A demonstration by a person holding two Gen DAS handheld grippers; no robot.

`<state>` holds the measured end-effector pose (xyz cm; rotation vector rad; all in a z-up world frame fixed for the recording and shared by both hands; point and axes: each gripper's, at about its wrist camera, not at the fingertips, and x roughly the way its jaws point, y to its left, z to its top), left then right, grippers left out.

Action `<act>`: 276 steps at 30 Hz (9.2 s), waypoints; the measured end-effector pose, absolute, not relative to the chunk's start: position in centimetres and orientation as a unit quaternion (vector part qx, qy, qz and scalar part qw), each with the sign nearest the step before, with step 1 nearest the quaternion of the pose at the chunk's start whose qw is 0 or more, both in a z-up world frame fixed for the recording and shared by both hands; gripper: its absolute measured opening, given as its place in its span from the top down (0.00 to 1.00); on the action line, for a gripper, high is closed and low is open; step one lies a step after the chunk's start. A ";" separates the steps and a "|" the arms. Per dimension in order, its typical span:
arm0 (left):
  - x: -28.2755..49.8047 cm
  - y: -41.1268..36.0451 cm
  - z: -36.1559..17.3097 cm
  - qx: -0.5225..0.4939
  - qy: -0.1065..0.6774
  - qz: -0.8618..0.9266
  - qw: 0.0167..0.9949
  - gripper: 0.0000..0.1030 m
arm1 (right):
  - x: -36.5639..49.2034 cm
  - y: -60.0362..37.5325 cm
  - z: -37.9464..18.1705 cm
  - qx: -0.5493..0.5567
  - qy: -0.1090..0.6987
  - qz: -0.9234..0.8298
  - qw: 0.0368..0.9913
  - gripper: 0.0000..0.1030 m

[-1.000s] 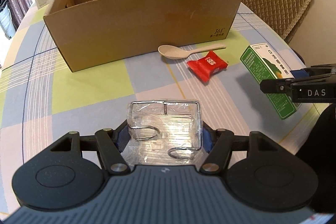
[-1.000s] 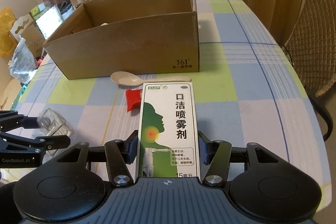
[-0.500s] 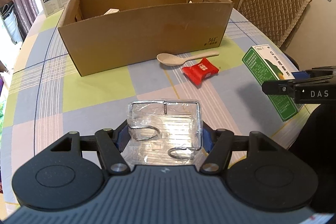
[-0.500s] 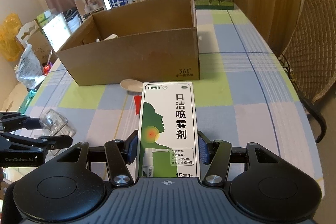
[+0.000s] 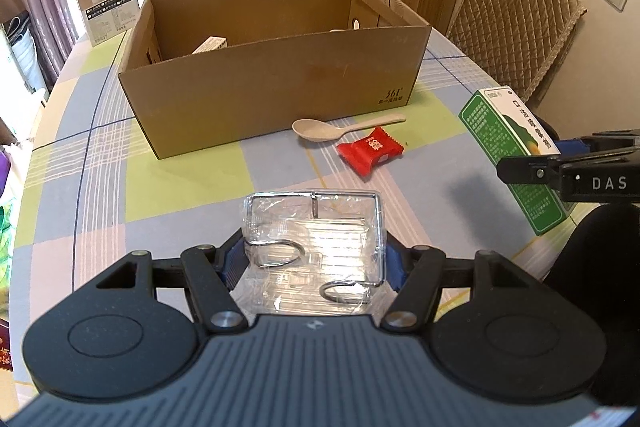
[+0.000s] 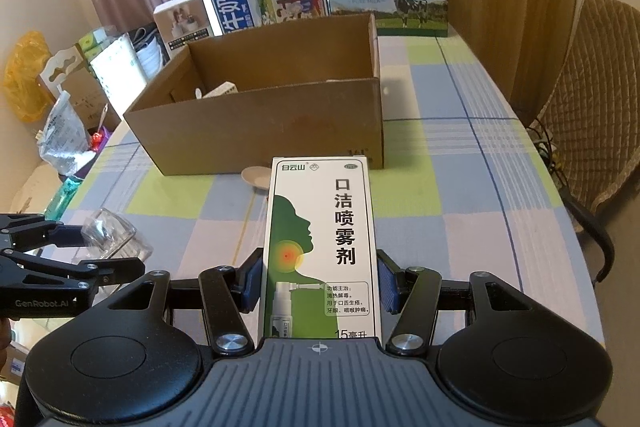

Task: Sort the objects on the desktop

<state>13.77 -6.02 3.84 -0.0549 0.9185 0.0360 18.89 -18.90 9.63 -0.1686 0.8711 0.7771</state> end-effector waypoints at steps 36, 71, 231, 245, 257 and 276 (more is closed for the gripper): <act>21.3 -1.5 10.7 0.016 0.390 0.035 0.920 0.40 | 26.9 -10.5 15.7 -0.121 0.335 0.415 0.837 0.49; 35.2 3.0 6.5 0.000 0.401 0.029 0.916 0.40 | 36.7 -1.5 10.8 -0.164 0.348 0.429 0.817 0.49; 22.3 -2.3 -1.2 0.055 0.445 -0.077 0.890 0.03 | 26.5 -8.1 0.3 -0.131 0.436 0.437 0.776 0.23; 23.7 -1.7 -3.5 0.060 0.447 -0.104 0.886 0.03 | 26.5 -6.0 -1.6 -0.179 0.420 0.431 0.778 0.35; 25.0 -2.5 -3.7 0.071 0.435 -0.107 0.891 0.07 | 27.4 -7.6 -1.0 -0.197 0.415 0.403 0.792 0.59; 29.3 -5.3 -5.2 0.067 0.405 -0.140 0.901 0.22 | 30.0 -12.5 -0.1 -0.153 0.436 0.336 0.821 0.59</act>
